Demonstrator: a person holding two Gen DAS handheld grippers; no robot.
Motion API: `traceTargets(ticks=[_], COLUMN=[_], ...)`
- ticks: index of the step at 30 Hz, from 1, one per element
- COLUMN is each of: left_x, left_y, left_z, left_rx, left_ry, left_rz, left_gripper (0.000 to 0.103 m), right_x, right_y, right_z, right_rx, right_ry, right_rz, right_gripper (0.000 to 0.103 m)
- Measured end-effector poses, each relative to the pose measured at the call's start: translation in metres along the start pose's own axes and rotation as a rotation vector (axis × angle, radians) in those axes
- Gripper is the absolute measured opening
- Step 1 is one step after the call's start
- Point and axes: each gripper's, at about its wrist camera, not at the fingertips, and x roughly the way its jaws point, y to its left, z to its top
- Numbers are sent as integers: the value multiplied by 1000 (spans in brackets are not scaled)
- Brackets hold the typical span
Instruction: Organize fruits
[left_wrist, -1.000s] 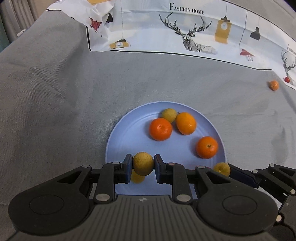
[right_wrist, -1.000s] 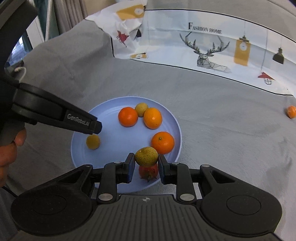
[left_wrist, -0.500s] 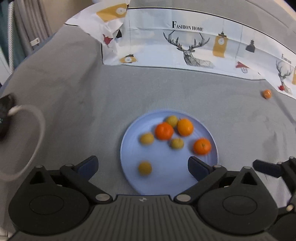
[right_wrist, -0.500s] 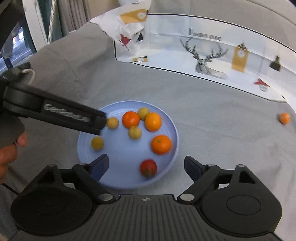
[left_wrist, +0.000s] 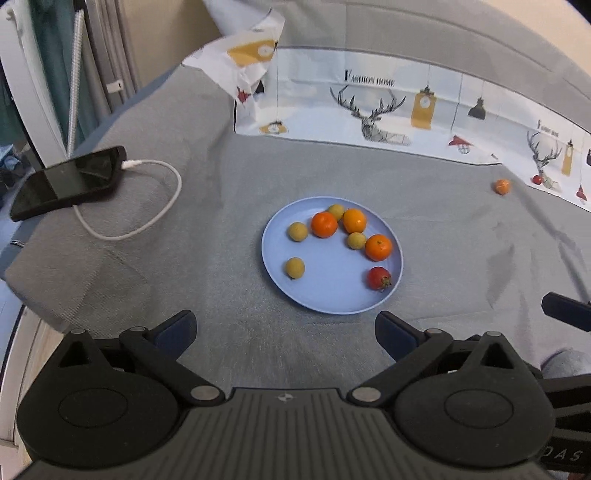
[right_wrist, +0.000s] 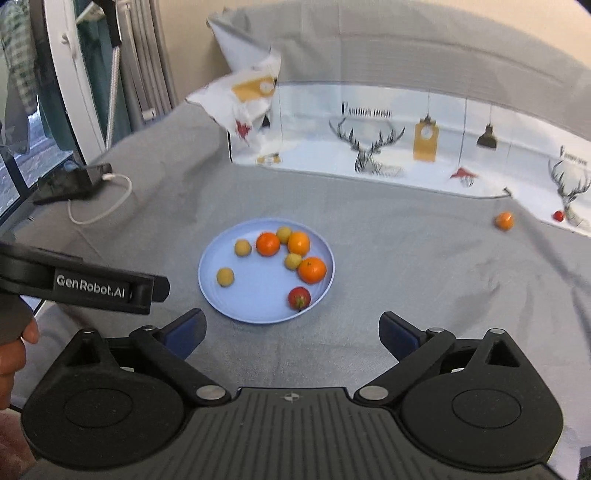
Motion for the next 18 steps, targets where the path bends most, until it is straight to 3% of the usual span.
traceTargets(ticks=[18], left_x=[-64], left_y=[-6], left_z=[-24], left_rx=[5], left_ry=[-111], left_rz=[9], left_gripper=[103], right_x=[-69], right_y=[20], right_z=[-22], right_rx=[-51], right_ry=[-148], right_rz=[-13], right_gripper=[102])
